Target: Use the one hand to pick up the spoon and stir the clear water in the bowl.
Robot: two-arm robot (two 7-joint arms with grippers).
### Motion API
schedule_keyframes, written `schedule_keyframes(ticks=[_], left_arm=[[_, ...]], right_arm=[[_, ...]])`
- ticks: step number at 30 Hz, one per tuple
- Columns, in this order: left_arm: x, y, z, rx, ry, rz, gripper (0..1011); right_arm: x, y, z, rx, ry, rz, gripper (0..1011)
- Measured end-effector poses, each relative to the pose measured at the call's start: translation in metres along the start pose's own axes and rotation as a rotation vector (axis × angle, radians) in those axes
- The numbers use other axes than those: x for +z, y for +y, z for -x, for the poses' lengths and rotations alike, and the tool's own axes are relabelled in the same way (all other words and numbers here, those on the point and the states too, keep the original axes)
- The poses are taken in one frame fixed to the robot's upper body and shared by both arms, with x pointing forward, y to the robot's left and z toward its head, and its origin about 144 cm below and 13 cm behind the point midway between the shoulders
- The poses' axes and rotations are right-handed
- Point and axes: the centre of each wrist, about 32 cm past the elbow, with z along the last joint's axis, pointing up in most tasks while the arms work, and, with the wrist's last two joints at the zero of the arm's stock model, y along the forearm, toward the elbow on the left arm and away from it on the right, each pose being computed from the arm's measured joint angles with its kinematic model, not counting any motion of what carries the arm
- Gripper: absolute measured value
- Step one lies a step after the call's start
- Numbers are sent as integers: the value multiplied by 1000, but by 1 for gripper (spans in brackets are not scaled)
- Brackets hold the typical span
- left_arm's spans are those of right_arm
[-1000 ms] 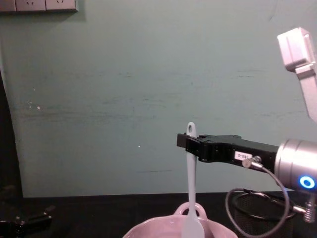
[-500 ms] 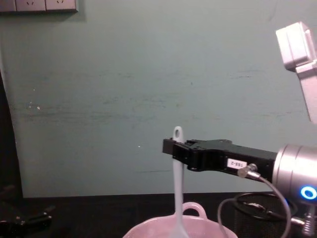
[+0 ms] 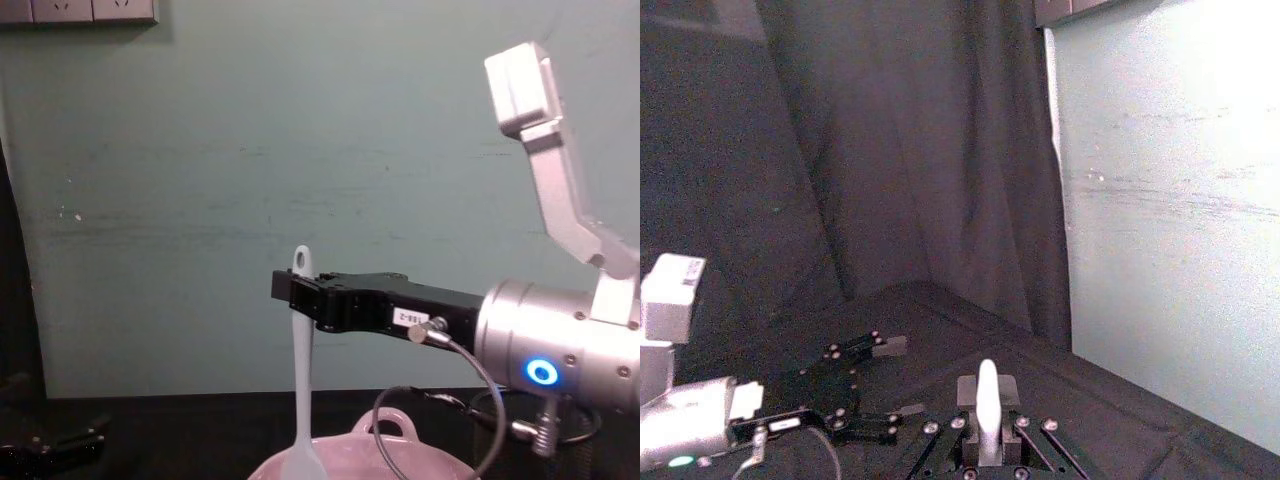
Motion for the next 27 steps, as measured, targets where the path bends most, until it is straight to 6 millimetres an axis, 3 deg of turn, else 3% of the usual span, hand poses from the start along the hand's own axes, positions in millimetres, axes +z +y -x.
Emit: schedule_keyframes(ticks=[6,13,27], left_arm=[[0,0,0,0,0,0,1011],[0,0,0,0,0,0,1011],[0,0,0,0,0,0,1011]], right_arm=[[2,10,-9,-15,-5,4,114],[5,7,-20,-52,-7,0,114],[8,-29,-29,-125,-19,12,114]])
